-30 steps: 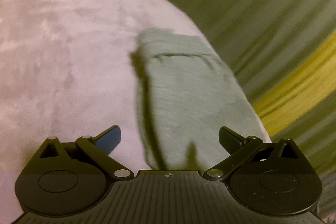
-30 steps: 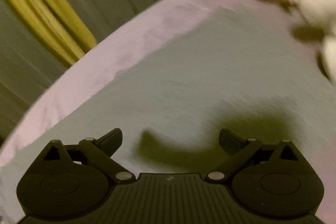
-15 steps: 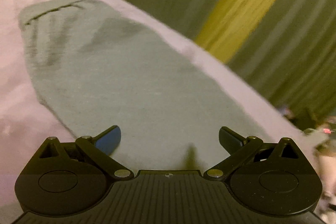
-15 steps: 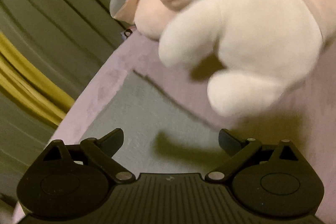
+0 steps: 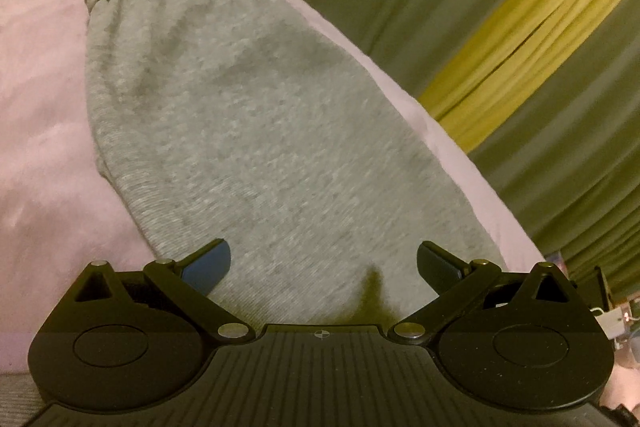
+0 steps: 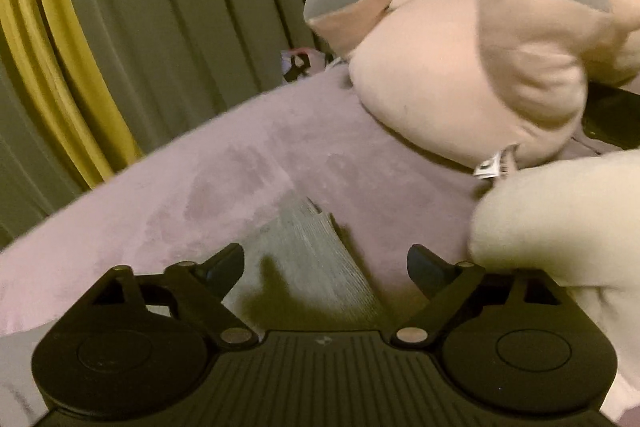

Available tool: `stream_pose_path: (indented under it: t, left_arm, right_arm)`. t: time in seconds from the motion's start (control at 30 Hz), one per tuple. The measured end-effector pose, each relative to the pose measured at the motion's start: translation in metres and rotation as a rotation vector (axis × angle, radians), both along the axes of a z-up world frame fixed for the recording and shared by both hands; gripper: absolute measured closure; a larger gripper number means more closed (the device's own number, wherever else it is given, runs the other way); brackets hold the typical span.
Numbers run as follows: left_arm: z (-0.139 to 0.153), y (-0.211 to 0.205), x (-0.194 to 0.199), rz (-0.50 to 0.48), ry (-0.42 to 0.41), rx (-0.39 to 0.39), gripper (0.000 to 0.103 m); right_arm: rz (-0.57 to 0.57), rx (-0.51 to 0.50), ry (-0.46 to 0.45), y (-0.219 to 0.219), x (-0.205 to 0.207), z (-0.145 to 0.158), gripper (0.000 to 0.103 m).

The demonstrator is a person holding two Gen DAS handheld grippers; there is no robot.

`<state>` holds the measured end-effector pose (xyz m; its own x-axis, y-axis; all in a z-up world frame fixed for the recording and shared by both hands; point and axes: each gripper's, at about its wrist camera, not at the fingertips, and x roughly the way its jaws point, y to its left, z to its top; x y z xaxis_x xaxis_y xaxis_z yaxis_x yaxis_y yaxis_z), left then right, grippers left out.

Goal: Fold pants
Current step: 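Close and reopen the right tool at the folded hem corner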

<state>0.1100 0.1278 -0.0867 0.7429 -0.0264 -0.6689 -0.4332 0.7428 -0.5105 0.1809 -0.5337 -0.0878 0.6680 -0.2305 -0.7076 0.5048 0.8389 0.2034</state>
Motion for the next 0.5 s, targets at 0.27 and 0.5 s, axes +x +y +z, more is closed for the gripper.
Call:
stream_pose_path:
  t: [0.27, 0.5]
  left_arm:
    - [-0.003, -0.001, 0.001, -0.003, 0.009, 0.001, 0.0]
    - [-0.002, -0.001, 0.0, -0.004, 0.009, -0.002, 0.0]
  right_arm:
    - [0.013, -0.014, -0.075, 0.006, 0.016, 0.011, 0.097]
    - [-0.047, -0.116, 0.0, 0.005, 0.037, 0.015, 0.086]
